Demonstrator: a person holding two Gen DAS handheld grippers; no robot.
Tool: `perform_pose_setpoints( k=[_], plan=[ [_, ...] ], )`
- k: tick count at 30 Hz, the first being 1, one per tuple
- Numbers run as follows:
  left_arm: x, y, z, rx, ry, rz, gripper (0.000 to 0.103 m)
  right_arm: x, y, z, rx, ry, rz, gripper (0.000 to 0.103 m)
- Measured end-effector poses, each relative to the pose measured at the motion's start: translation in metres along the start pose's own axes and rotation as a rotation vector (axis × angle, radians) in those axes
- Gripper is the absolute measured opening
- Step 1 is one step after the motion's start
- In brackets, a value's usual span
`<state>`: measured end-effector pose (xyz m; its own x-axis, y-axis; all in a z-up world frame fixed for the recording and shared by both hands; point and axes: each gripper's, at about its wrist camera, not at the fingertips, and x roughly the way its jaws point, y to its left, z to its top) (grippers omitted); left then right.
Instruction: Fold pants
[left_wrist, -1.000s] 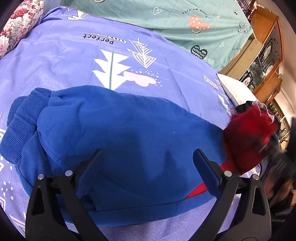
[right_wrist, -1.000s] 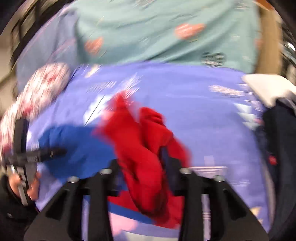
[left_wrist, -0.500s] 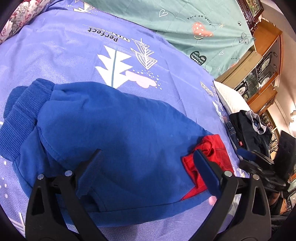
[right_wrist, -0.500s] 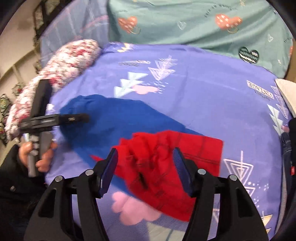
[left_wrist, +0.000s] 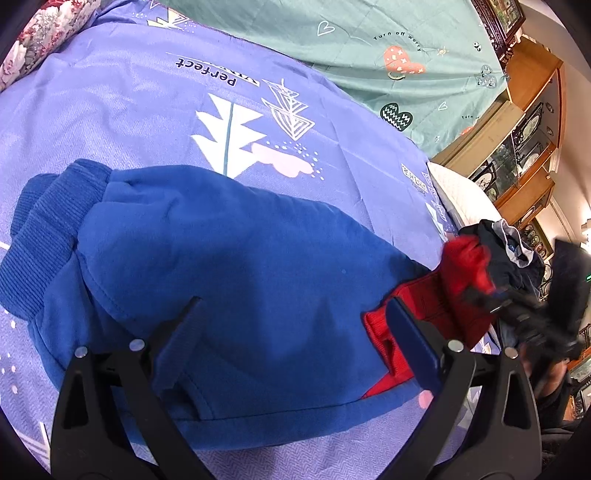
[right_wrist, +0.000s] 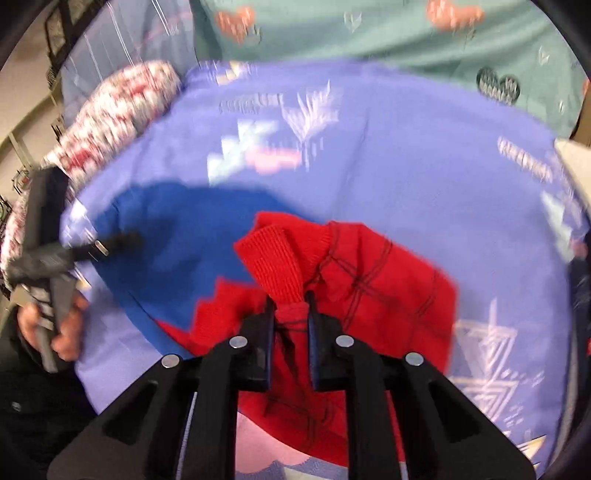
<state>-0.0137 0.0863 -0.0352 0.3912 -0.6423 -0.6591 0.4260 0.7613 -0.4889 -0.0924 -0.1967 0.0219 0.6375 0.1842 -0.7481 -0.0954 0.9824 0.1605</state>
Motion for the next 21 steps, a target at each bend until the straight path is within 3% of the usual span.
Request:
perform_pose_setpoints(
  k=[3,9,15,21],
  plan=[
    [0.0,0.001,0.0,-0.002,-0.002,0.001,0.098,-0.004,0.022,0.007,-0.068,0.003,0.035,0.015],
    [-0.001,0.003,0.001,-0.006,-0.004,0.001,0.098,0.057,0.058,-0.021,-0.179,0.186,0.044,0.016],
    [0.0,0.003,0.002,-0.008,0.001,-0.002,0.098,0.054,0.058,-0.025,-0.205,0.182,0.039,0.034],
    [0.0,0.004,0.002,-0.011,-0.002,-0.005,0.098,0.049,0.064,-0.038,-0.281,0.181,-0.041,0.042]
  ],
)
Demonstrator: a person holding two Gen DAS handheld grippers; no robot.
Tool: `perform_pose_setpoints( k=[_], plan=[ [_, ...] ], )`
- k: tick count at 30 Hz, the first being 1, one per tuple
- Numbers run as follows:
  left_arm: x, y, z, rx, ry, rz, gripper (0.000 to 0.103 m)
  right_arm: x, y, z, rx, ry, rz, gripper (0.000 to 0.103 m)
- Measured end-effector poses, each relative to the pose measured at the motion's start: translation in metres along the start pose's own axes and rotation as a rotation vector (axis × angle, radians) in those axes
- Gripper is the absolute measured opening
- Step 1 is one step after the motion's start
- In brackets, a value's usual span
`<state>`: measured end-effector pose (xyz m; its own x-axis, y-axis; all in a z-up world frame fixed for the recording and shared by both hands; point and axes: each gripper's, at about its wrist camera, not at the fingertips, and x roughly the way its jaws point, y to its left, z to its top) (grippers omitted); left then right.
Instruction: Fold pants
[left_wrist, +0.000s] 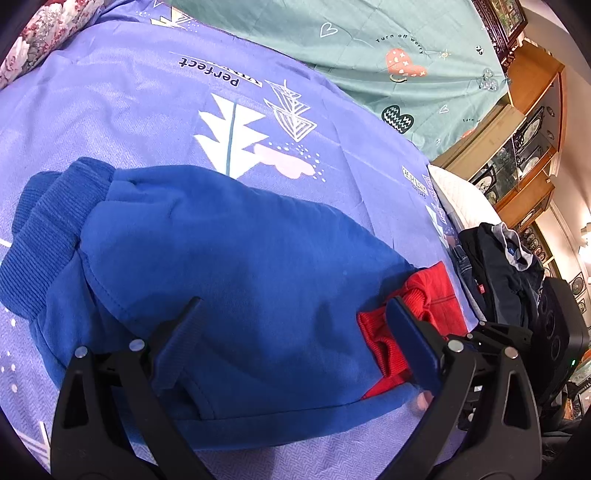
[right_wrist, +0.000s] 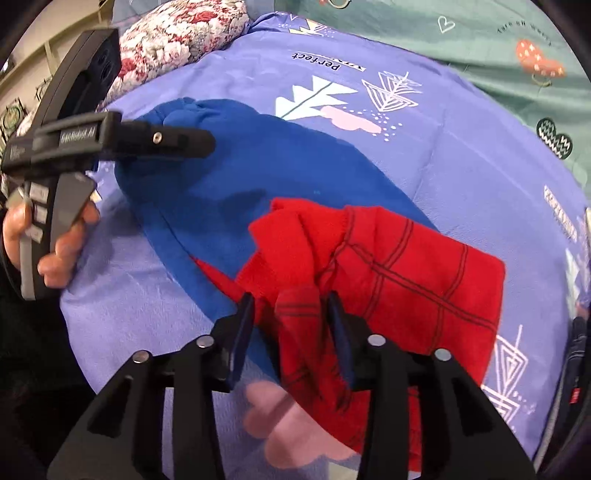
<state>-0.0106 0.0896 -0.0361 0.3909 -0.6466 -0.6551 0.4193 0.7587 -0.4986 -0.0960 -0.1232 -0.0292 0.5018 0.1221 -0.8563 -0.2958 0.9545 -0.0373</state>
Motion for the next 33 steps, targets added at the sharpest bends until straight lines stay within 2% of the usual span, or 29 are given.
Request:
perform_pose_setpoints(
  k=[6,8,10,15,17,19,20,21,22,24,29,33],
  plan=[
    [0.0,0.0,0.0,0.0,-0.002,0.001,0.098,0.016,0.001,-0.006,-0.03,0.044,-0.066,0.042],
    [-0.002,0.0,0.0,0.0,-0.008,0.002,0.098,0.018,-0.005,-0.004,-0.009,0.034,-0.082,0.029],
    [-0.003,0.0,0.0,-0.002,-0.014,0.002,0.098,0.011,-0.022,0.0,0.074,0.001,-0.046,0.016],
    [-0.004,0.0,0.0,-0.002,-0.015,0.001,0.098,-0.03,-0.062,0.02,0.261,-0.188,0.014,0.015],
    [-0.004,0.0,0.0,-0.001,-0.016,0.004,0.098,-0.025,-0.055,0.029,0.248,-0.192,0.039,0.015],
    [-0.004,0.0,0.0,-0.001,-0.017,0.008,0.098,0.002,-0.038,0.036,0.201,-0.137,0.063,0.017],
    [-0.004,0.0,0.0,-0.002,-0.019,0.011,0.098,0.014,-0.032,0.036,0.18,-0.101,0.065,0.023],
    [-0.005,0.001,0.0,-0.003,-0.022,0.016,0.098,0.031,-0.025,0.035,0.161,-0.047,0.062,0.035],
    [-0.005,0.001,0.0,-0.005,-0.024,0.018,0.098,0.047,-0.019,0.031,0.149,0.009,0.048,0.043],
    [-0.006,0.002,-0.001,-0.011,-0.025,0.014,0.098,0.044,-0.012,0.026,0.111,-0.013,0.029,0.048],
    [-0.003,0.004,0.0,-0.019,-0.017,0.008,0.098,-0.006,-0.02,0.024,0.121,-0.1,0.114,0.048],
    [-0.005,0.003,0.0,-0.019,-0.025,0.006,0.098,-0.048,-0.054,0.018,0.233,-0.198,0.141,0.048]
  ],
)
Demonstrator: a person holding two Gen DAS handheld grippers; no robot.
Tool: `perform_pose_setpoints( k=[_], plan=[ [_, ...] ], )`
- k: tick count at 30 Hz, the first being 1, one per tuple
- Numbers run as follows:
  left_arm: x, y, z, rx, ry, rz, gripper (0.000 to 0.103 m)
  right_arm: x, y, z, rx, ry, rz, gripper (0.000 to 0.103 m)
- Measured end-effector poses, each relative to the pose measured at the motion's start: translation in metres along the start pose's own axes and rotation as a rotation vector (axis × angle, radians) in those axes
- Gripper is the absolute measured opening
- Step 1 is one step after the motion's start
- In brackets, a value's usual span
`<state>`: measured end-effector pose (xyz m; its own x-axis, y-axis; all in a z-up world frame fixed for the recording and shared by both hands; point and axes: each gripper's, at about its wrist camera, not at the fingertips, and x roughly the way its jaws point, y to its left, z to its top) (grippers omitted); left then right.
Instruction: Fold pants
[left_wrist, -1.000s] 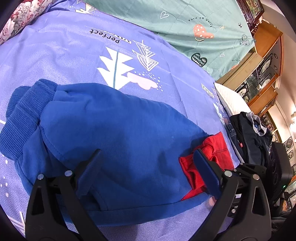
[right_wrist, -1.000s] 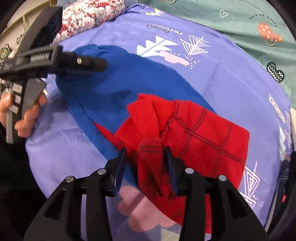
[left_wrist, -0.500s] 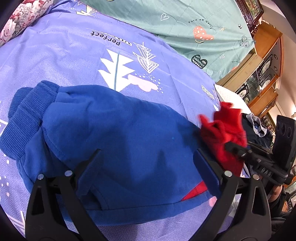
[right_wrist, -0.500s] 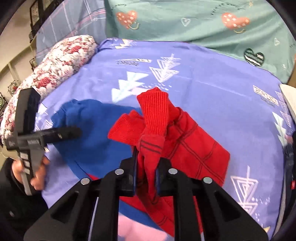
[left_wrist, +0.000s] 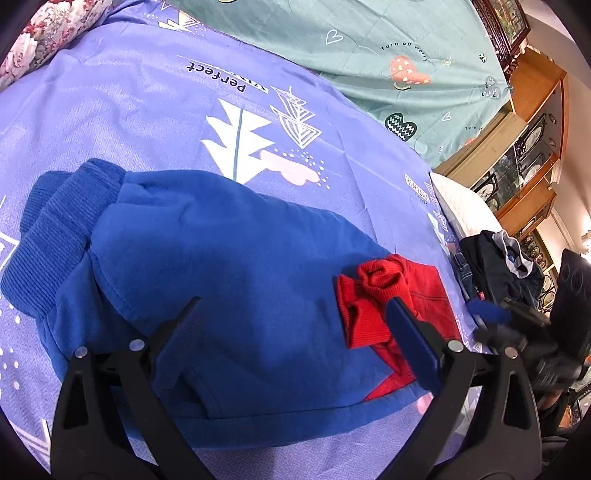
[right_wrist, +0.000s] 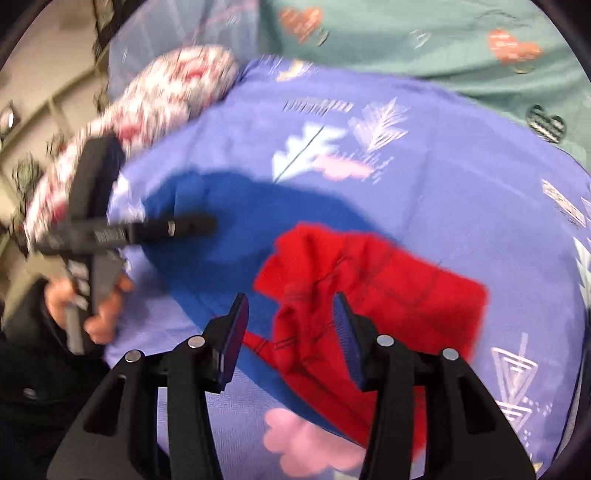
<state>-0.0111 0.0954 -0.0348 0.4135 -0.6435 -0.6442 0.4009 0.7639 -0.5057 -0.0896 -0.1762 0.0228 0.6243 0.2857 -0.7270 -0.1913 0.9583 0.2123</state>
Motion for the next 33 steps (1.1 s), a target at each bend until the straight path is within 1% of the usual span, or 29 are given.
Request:
perform_pose_setpoints(
  k=[1,2,3,5,6,7,8,10,11,12,13,14,15,16,17,19,21,24,25,27,31,33],
  plan=[
    [0.0,0.0,0.0,-0.001,0.002,0.002,0.098,0.001,-0.009,-0.001,0.03,0.0,0.005,0.047],
    [0.001,0.0,0.0,-0.001,0.003,0.006,0.098,0.004,-0.016,-0.004,0.057,0.013,0.014,0.041],
    [0.001,0.0,0.0,-0.001,0.004,0.011,0.098,0.015,-0.022,-0.008,0.081,0.057,0.023,0.034],
    [0.002,-0.001,0.0,0.001,0.007,0.025,0.098,0.057,-0.025,-0.026,0.091,0.217,0.039,0.032],
    [0.002,-0.001,0.0,0.001,0.008,0.027,0.098,0.067,-0.026,-0.032,0.094,0.244,0.026,0.03],
    [-0.001,0.001,0.001,-0.006,0.005,0.026,0.098,0.066,-0.026,-0.033,0.091,0.205,0.02,0.03],
    [-0.005,0.003,0.001,-0.014,0.008,0.011,0.098,0.063,-0.025,-0.031,0.095,0.206,0.021,0.03],
    [-0.022,0.011,-0.001,-0.056,0.03,-0.052,0.098,0.047,-0.027,-0.024,0.111,0.149,0.049,0.031],
    [-0.033,0.016,-0.002,-0.085,0.032,-0.065,0.098,0.038,-0.028,-0.021,0.103,0.108,0.055,0.033],
    [-0.046,0.022,-0.004,-0.12,0.032,-0.08,0.098,0.024,-0.031,-0.018,0.096,0.049,0.053,0.041],
    [-0.057,0.028,-0.006,-0.15,0.032,-0.087,0.099,0.018,-0.035,-0.017,0.098,0.011,0.05,0.046],
    [-0.068,0.036,-0.009,-0.197,0.035,-0.083,0.1,0.011,-0.041,-0.016,0.109,-0.027,0.047,0.05],
    [-0.077,0.048,-0.012,-0.266,0.042,-0.072,0.1,0.006,-0.049,-0.016,0.129,-0.059,0.043,0.055],
    [-0.083,0.059,-0.016,-0.331,0.052,-0.066,0.101,0.003,-0.065,-0.017,0.176,-0.095,0.039,0.056],
    [-0.086,0.072,-0.022,-0.407,0.064,-0.068,0.101,0.008,-0.077,-0.013,0.202,-0.106,0.043,0.057],
    [-0.085,0.083,-0.029,-0.473,0.073,-0.066,0.101,0.013,-0.097,-0.019,0.268,-0.124,0.079,0.057],
    [-0.081,0.084,-0.032,-0.491,0.075,-0.042,0.101,0.019,-0.107,-0.026,0.301,-0.127,0.111,0.057],
    [-0.061,0.084,-0.026,-0.495,0.08,-0.019,0.101,0.026,-0.113,-0.035,0.307,-0.101,0.108,0.057],
    [-0.055,0.086,-0.02,-0.482,0.055,0.0,0.101,0.024,-0.112,-0.034,0.306,-0.107,0.117,0.057],
    [-0.044,0.093,-0.006,-0.481,0.033,0.024,0.101,0.02,-0.11,-0.032,0.293,-0.136,0.131,0.057],
    [-0.035,0.107,0.009,-0.553,-0.003,0.037,0.101,0.019,-0.107,-0.033,0.285,-0.146,0.13,0.057],
    [-0.034,0.106,0.011,-0.556,-0.024,0.057,0.098,0.02,-0.109,-0.034,0.294,-0.146,0.133,0.057]
  ],
)
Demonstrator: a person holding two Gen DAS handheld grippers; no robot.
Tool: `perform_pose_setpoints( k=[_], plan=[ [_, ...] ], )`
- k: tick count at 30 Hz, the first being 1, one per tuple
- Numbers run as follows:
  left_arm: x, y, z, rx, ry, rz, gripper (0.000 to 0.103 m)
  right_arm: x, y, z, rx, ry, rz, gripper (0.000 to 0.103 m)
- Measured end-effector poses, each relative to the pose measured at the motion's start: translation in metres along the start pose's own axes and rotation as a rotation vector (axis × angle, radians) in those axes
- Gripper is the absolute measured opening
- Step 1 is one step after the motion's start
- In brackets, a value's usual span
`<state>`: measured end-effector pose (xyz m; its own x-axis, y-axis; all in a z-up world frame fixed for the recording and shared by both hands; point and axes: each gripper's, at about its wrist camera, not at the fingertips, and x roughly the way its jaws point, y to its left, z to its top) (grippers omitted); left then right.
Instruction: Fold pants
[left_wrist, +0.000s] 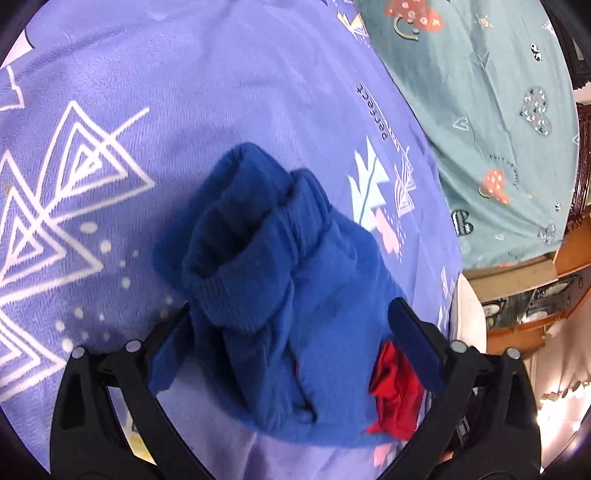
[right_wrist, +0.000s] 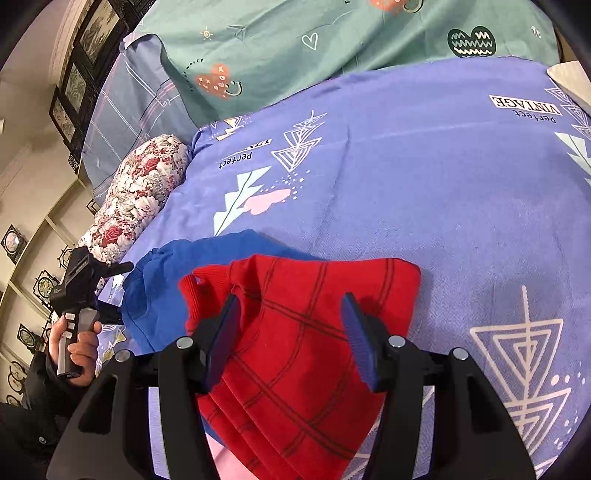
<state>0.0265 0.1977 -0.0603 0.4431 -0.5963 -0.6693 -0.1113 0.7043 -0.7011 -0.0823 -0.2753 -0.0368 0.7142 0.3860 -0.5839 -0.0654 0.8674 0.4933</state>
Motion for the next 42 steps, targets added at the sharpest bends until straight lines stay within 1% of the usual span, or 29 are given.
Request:
perform_pose_setpoints(
  k=[1,2,3,4,5,6,7,10,11,13,16,18,19,21,22,23,24,25,26,27,28,29,30,32,36,38,39,40,42],
  plan=[
    [0.0,-0.001,-0.001,0.01,-0.012,0.012,0.087,0.0,-0.001,0.001,0.006,-0.002,0.001,0.057],
    [0.002,-0.001,-0.003,0.021,-0.009,0.02,0.06,-0.001,-0.003,0.001,0.011,-0.004,0.001,0.057],
    [0.007,0.001,-0.004,0.018,0.012,0.009,0.044,0.0,-0.003,0.001,0.017,-0.006,0.004,0.057],
    [0.012,0.007,-0.005,-0.005,0.044,-0.015,0.025,-0.001,-0.005,0.001,0.023,-0.008,0.005,0.057],
    [0.014,0.011,-0.007,-0.022,0.048,-0.029,0.024,-0.003,-0.007,0.0,0.028,-0.01,0.005,0.057],
    [0.012,0.01,-0.008,-0.011,0.039,-0.018,0.023,-0.004,-0.007,0.0,0.031,-0.013,0.007,0.057],
    [0.009,0.006,-0.009,0.007,0.025,-0.002,0.023,-0.004,-0.008,0.0,0.036,-0.015,0.007,0.057],
    [-0.004,-0.022,-0.016,0.102,-0.031,-0.009,0.018,-0.007,-0.011,0.001,0.051,-0.028,0.001,0.057],
    [-0.01,-0.041,-0.021,0.167,-0.052,-0.014,0.016,-0.009,-0.012,0.001,0.057,-0.038,-0.002,0.057],
    [-0.02,-0.09,-0.04,0.342,-0.077,-0.031,0.016,-0.013,-0.017,0.002,0.078,-0.062,-0.006,0.057],
    [-0.016,-0.16,-0.081,0.587,-0.053,-0.064,0.016,-0.021,-0.027,0.004,0.125,-0.101,-0.005,0.057],
    [0.006,-0.204,-0.12,0.751,0.037,-0.099,0.016,-0.025,-0.033,0.005,0.15,-0.119,-0.006,0.057],
    [0.025,-0.221,-0.144,0.833,0.108,-0.103,0.017,-0.028,-0.035,0.005,0.161,-0.129,-0.005,0.057],
    [0.059,-0.231,-0.171,0.919,0.21,-0.069,0.03,-0.034,-0.039,0.004,0.177,-0.146,-0.004,0.059],
    [0.079,-0.231,-0.182,0.948,0.273,-0.051,0.049,-0.038,-0.042,0.003,0.187,-0.155,-0.004,0.064],
    [0.095,-0.227,-0.188,0.956,0.332,-0.046,0.056,-0.042,-0.044,0.002,0.196,-0.163,-0.008,0.067],
    [0.108,-0.221,-0.192,0.947,0.413,-0.054,0.058,-0.048,-0.047,-0.001,0.208,-0.181,-0.019,0.072],
    [0.113,-0.22,-0.193,0.939,0.451,-0.066,0.059,-0.051,-0.048,-0.002,0.213,-0.19,-0.007,0.077],
    [0.109,-0.219,-0.194,0.945,0.461,-0.094,0.065,-0.054,-0.048,-0.003,0.214,-0.195,0.01,0.079],
    [0.1,-0.222,-0.194,0.961,0.444,-0.119,0.072,-0.056,-0.046,-0.004,0.206,-0.194,0.024,0.083],
    [0.085,-0.224,-0.191,0.975,0.405,-0.154,0.086,-0.056,-0.042,-0.004,0.186,-0.178,0.03,0.087],
    [0.074,-0.222,-0.186,0.979,0.372,-0.181,0.093,-0.054,-0.039,-0.004,0.175,-0.164,0.033,0.087],
    [0.064,-0.222,-0.181,0.978,0.342,-0.2,0.095,-0.049,-0.034,-0.005,0.162,-0.128,0.035,0.087],
    [0.051,-0.214,-0.17,0.952,0.305,-0.202,0.096,-0.043,-0.026,-0.007,0.145,-0.084,0.045,0.087],
    [0.05,-0.19,-0.153,0.869,0.305,-0.174,0.096,-0.029,-0.004,-0.013,0.087,0.03,0.027,0.086],
    [0.052,-0.178,-0.154,0.831,0.323,-0.155,0.096,-0.017,0.005,-0.015,0.042,0.097,-0.037,0.075],
    [0.056,-0.175,-0.155,0.82,0.331,-0.154,0.096,-0.011,0.007,-0.017,0.026,0.128,-0.067,0.061],
    [0.058,-0.176,-0.156,0.819,0.334,-0.15,0.096,-0.005,0.006,-0.018,0.019,0.151,-0.096,0.039],
    [0.058,-0.179,-0.16,0.84,0.332,-0.15,0.096,-0.01,0.002,-0.018,0.051,0.134,-0.068,0.025]
  ],
)
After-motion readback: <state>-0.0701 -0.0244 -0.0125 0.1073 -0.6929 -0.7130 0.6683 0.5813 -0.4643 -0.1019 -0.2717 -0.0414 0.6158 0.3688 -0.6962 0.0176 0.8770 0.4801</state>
